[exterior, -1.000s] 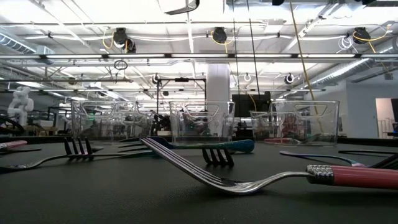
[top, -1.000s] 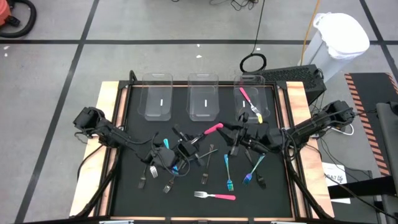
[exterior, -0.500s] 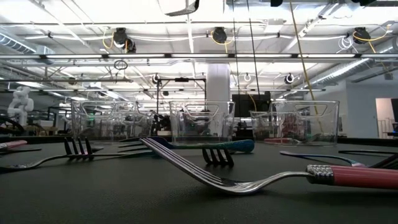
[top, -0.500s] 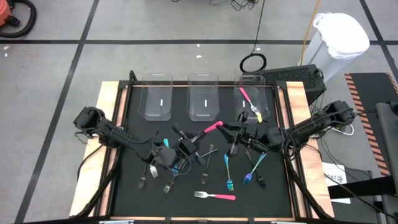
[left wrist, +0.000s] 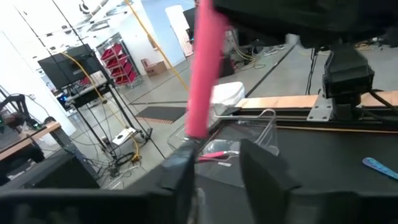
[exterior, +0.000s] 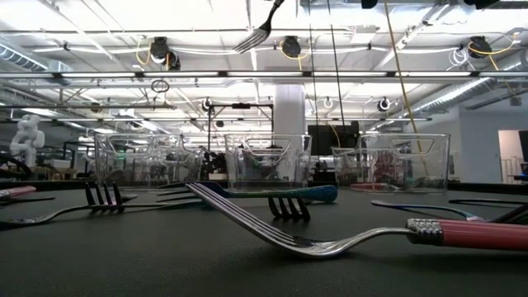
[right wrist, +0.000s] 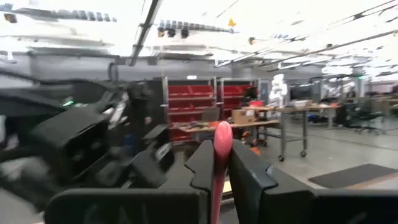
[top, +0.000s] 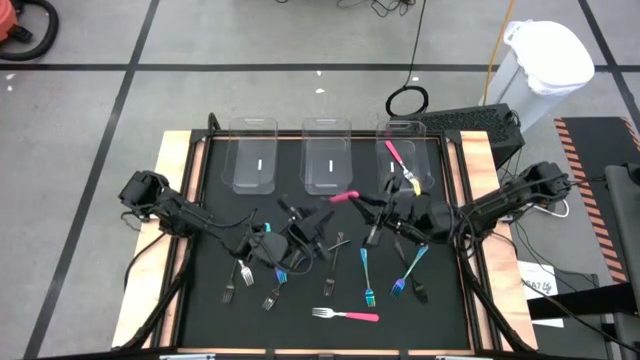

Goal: Sort silverware by color (type)
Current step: Put the pink fork into the right transparent bin

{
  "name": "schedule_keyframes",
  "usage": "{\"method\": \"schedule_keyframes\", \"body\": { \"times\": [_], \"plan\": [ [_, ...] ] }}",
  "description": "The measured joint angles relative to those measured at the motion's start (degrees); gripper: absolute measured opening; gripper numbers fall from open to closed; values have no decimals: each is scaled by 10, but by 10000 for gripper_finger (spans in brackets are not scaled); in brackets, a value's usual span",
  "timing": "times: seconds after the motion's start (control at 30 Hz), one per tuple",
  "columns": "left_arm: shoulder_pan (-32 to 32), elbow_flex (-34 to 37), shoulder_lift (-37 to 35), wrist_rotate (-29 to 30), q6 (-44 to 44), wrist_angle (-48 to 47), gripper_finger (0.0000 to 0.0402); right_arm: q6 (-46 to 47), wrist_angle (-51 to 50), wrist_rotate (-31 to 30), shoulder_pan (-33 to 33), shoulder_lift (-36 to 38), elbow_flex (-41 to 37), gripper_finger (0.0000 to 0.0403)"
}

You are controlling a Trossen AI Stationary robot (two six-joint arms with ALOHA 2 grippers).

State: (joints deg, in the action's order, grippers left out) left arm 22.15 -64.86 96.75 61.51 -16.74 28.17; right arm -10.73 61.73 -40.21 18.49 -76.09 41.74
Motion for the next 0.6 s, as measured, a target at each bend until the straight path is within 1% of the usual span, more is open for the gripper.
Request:
{"method": "schedule_keyframes", "body": {
  "times": [0.13, 0.2, 0.3, 0.37, 0.47, 0.53, 0.6],
  "plan": [
    [0, 0, 0, 28, -4, 2, 224, -12, -18, 2, -11, 15, 0, 25],
    [1, 0, -4, 52, -28, 3, 266, -14, -42, 5, -17, 31, 0, 25],
    [6, 0, -17, 81, -73, 4, 312, -21, -96, 5, -28, 61, 0, 25],
    [10, 0, -29, 83, -94, -9, 325, -22, -133, -3, -36, 87, 0, 25],
    [15, 0, -56, 70, -93, -56, 328, -16, -204, -4, -56, 130, 0, 25],
    [15, 0, -82, 27, -61, -113, 324, 0, -256, -2, -73, 155, 0, 25],
    [7, 0, -113, -45, -7, -186, 315, 18, -303, -1, -92, 179, 1, 25]
  ]
}}
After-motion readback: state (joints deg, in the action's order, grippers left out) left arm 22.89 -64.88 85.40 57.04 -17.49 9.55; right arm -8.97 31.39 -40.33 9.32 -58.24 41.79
